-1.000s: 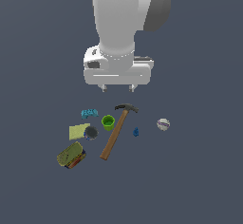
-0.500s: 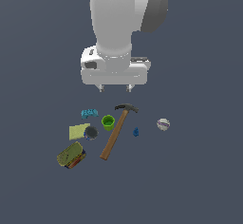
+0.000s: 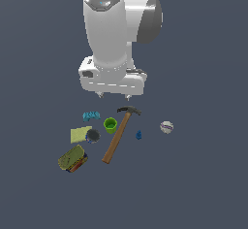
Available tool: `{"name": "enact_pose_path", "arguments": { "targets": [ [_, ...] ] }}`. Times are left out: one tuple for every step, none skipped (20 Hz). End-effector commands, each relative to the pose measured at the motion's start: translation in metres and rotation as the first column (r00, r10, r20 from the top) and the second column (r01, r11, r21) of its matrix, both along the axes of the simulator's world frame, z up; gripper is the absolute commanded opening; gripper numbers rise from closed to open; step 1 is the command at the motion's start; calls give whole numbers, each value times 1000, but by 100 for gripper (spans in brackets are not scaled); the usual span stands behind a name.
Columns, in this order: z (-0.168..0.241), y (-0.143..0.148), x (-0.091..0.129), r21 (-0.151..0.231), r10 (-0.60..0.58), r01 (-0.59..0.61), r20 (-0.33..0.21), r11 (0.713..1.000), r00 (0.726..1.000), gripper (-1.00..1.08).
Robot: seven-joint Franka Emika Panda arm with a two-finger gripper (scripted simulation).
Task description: Pick up a designated object from a clutter of objects.
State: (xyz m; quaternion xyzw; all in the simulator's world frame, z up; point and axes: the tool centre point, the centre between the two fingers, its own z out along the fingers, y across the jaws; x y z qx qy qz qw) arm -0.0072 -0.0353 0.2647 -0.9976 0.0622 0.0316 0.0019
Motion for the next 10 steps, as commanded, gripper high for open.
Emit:
{"name": "enact_pose_path", "arguments": {
  "targets": [
    [-12, -7, 0, 7, -64, 64, 1, 998, 998, 100],
    [-18, -10, -1, 10, -94, 94, 2, 996, 996, 100],
    [-24, -13, -1, 13, -127, 127, 2, 992, 992, 100],
    [-31, -17, -1, 16, -161, 161, 3, 987, 987, 100],
    [-37, -21, -2, 19, -198, 198, 3, 980, 980, 100],
    [-45, -25, -3, 21, -237, 237, 3, 971, 972, 100],
    [-52, -29, -4, 24, -278, 278, 3, 960, 961, 100],
    [-60, -34, -5, 25, -319, 319, 3, 947, 948, 100],
    [-67, -39, -7, 27, -360, 360, 3, 933, 933, 100],
    [-75, -44, -9, 28, -401, 400, 3, 916, 916, 100]
  ]
}}
